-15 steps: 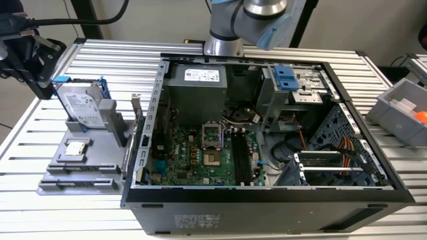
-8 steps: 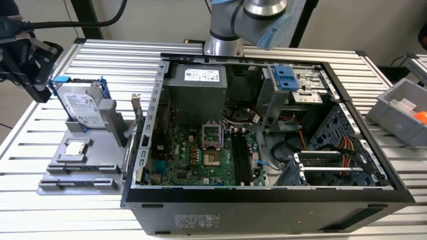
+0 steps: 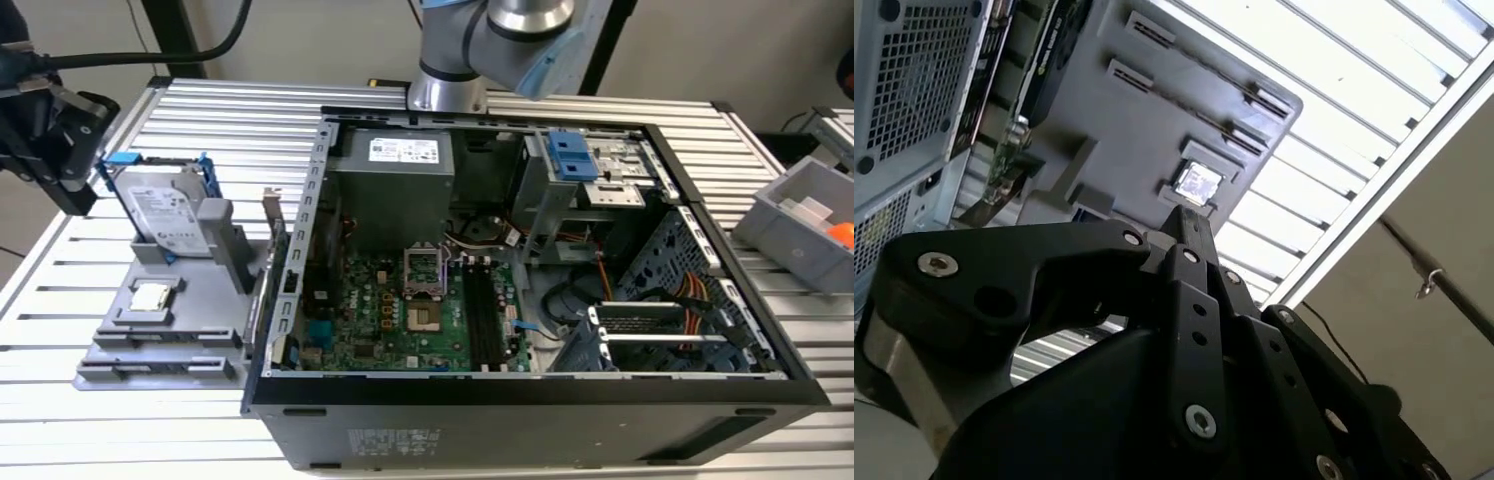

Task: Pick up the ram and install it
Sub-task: 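Reach for the ram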

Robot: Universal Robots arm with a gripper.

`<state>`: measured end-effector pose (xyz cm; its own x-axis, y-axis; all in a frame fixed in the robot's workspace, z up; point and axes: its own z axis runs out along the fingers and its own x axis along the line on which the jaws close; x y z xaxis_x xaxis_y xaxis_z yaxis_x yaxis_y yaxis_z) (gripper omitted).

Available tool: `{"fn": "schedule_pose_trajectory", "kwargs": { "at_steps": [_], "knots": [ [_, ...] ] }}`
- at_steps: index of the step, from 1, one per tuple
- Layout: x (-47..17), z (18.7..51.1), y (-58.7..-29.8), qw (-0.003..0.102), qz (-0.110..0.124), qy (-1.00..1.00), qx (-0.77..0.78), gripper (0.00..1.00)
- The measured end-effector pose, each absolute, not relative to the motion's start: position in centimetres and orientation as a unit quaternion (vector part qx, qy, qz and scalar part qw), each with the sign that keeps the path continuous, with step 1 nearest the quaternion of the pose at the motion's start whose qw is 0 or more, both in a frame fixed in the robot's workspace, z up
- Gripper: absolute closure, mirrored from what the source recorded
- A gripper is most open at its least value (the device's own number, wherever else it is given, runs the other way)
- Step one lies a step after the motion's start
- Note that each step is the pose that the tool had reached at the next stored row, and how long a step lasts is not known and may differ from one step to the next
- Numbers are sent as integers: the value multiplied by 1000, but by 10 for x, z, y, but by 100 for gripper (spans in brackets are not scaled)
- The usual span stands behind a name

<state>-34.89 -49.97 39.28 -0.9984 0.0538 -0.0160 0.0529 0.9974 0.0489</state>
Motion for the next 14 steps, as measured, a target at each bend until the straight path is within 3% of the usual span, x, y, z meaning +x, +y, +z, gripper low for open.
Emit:
{"fn": "schedule_pose_trajectory", "kwargs": {
  "at_steps": [14],
  "knots": [
    [-349,393,-509,8,24,1000,18,100]
  ]
}}
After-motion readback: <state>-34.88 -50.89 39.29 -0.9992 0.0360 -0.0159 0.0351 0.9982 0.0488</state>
